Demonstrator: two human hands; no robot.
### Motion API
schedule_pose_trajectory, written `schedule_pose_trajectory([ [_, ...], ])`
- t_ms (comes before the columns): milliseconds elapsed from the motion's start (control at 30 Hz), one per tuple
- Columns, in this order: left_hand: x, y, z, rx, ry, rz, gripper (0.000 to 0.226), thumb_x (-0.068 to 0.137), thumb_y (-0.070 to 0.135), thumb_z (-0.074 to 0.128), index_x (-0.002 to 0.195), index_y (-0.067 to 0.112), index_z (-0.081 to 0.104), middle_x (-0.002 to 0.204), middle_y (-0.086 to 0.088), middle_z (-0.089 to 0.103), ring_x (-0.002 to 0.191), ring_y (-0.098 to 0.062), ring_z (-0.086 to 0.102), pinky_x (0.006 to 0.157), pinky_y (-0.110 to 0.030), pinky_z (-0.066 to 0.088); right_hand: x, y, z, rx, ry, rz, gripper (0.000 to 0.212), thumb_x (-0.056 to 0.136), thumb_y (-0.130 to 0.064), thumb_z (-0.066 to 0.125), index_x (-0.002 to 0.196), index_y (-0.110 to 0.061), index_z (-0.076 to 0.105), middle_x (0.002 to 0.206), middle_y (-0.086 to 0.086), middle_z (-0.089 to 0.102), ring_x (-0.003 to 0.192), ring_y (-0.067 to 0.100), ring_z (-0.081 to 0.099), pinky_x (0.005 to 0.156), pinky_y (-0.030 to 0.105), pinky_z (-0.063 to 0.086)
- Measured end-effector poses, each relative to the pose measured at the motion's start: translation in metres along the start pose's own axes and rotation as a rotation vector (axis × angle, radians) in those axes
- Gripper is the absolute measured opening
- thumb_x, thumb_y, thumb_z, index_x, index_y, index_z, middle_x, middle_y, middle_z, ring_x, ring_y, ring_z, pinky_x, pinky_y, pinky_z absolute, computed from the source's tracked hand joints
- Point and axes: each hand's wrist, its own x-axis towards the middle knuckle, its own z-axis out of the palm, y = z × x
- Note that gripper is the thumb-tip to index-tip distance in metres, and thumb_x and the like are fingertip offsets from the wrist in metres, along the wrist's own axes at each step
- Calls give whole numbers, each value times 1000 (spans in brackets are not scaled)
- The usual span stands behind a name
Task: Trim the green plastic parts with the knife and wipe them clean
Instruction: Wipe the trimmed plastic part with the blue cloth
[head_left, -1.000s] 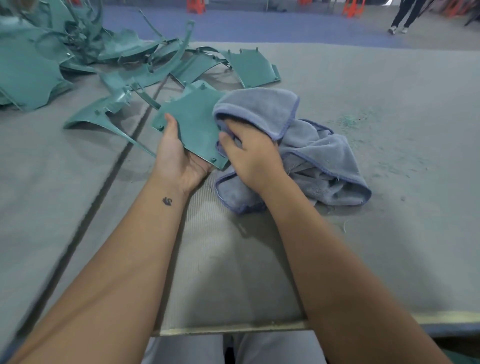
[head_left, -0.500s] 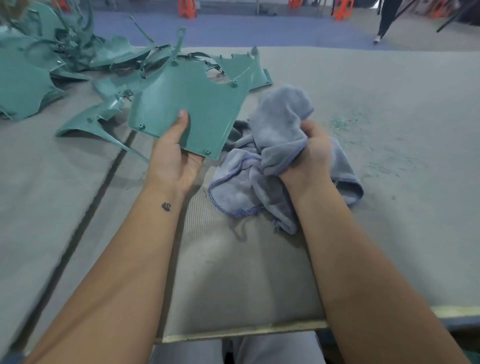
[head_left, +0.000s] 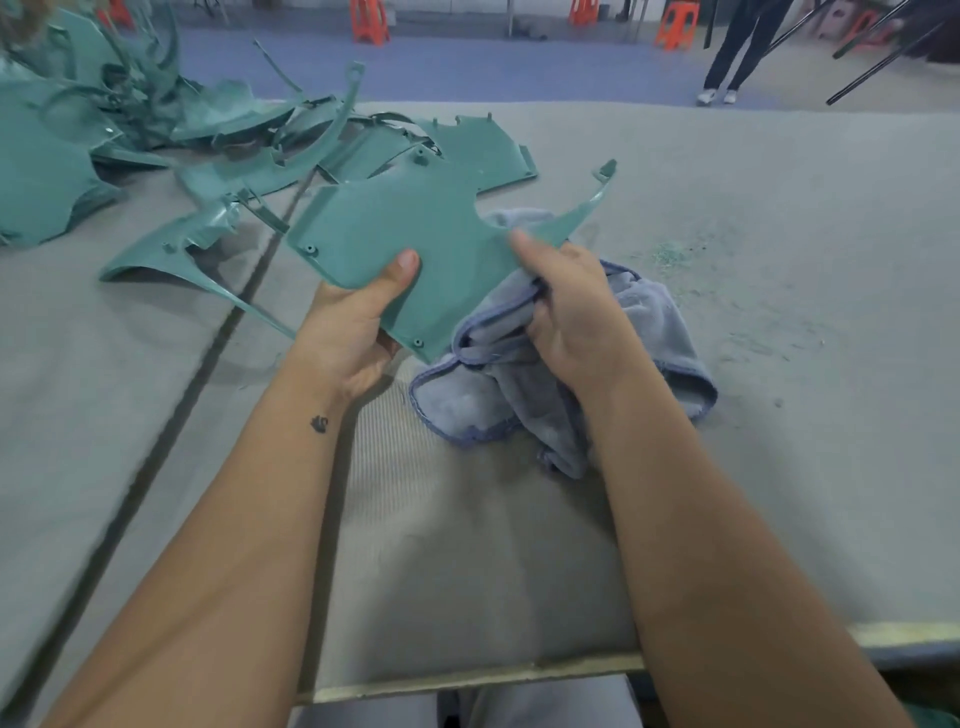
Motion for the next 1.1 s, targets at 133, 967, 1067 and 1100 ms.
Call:
schedule_pose_trajectory([
  [133, 1, -1, -4, 58, 18, 0, 31, 82, 5, 63, 112, 12, 64, 99, 0, 75, 94, -19, 71, 77, -36, 59, -1, -16, -13, 510, 38, 148, 49, 91, -19, 33, 132, 4, 47, 141, 26, 45, 132, 40, 43, 110, 52, 33],
  [967, -2, 15, -30, 55, -270, -220, 52, 49, 19, 94, 99, 18, 78, 106, -4, 74, 99, -21, 71, 73, -34, 60, 8, -14, -15, -228, 502, -65, 36, 100, -40, 46, 88, -12, 64, 75, 1, 66, 72, 18, 68, 67, 33, 60],
  [1067, -3, 21, -38, 67, -335, -269, 69, 37, 25, 100, 102, 18, 77, 109, -6, 73, 101, -22, 70, 74, -35, 60, 11, -16, -19, -106, 569, -100, 37, 100, -41, 48, 80, -13, 63, 63, -3, 69, 59, 14, 69, 54, 26, 56],
  [1100, -3, 22, -39, 60, -340, -281, 70, 38, 25, 100, 103, 17, 77, 111, -6, 73, 102, -23, 70, 74, -36, 60, 10, -18, -19, -70, 575, -108, 37, 100, -40, 47, 80, -12, 62, 58, -5, 68, 55, 12, 68, 50, 24, 54],
])
